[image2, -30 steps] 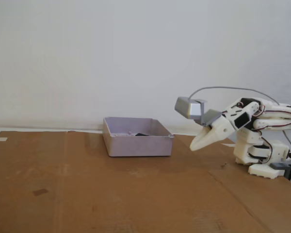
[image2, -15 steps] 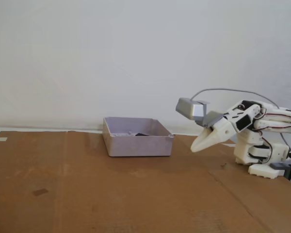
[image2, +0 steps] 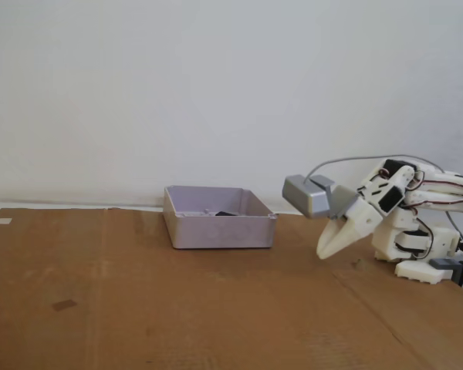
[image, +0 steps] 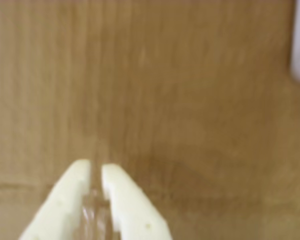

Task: Grasp a block and put it in the box.

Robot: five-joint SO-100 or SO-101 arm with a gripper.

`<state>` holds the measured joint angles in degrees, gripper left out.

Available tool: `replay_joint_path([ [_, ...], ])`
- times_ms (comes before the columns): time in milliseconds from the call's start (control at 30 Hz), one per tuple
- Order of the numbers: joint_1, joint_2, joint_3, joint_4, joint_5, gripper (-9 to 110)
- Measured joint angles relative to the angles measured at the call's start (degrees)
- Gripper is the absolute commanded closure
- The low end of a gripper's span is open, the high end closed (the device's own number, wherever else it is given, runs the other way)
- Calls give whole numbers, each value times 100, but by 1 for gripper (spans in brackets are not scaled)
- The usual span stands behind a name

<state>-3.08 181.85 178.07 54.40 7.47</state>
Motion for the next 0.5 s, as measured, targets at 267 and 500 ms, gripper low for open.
replay_joint_path([
  [267, 0, 519, 0, 1345, 0, 100],
  [500, 9, 782, 0, 1881, -53, 100],
])
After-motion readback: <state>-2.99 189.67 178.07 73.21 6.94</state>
